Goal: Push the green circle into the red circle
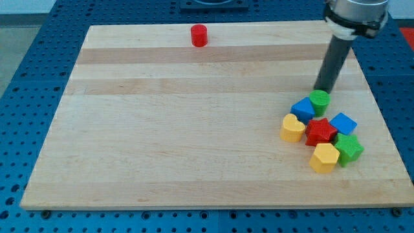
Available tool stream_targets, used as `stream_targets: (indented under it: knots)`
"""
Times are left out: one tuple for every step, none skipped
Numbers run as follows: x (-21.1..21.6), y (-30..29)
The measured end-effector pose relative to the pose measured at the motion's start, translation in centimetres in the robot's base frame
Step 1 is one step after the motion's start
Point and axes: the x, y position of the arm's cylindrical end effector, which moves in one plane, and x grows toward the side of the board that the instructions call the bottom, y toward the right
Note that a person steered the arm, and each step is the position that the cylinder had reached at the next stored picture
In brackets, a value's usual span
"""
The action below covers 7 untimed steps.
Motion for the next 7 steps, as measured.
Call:
stream_targets:
  knots:
    - [1.3,4.9]
    - [3.8,5.1]
    - [4.7,3.4]
    - [4.4,0.2]
    - [1.4,-4.0]
    - [-0.3,-6.9]
    - [-0.3,-3.5]
